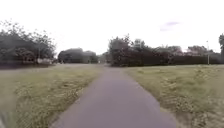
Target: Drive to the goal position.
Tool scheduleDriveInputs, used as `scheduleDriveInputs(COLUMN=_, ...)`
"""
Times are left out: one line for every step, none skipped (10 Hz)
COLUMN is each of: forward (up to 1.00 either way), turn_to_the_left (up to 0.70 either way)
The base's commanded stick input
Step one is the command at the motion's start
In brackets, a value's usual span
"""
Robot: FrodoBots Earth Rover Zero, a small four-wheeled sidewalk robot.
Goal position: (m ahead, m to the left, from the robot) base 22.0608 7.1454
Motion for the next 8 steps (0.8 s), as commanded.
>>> scheduleDriveInputs(forward=1.0, turn_to_the_left=0.0)
scheduleDriveInputs(forward=1.0, turn_to_the_left=0.0)
scheduleDriveInputs(forward=1.0, turn_to_the_left=0.06)
scheduleDriveInputs(forward=1.0, turn_to_the_left=0.25)
scheduleDriveInputs(forward=1.0, turn_to_the_left=0.33)
scheduleDriveInputs(forward=1.0, turn_to_the_left=0.11)
scheduleDriveInputs(forward=1.0, turn_to_the_left=0.0)
scheduleDriveInputs(forward=1.0, turn_to_the_left=0.0)
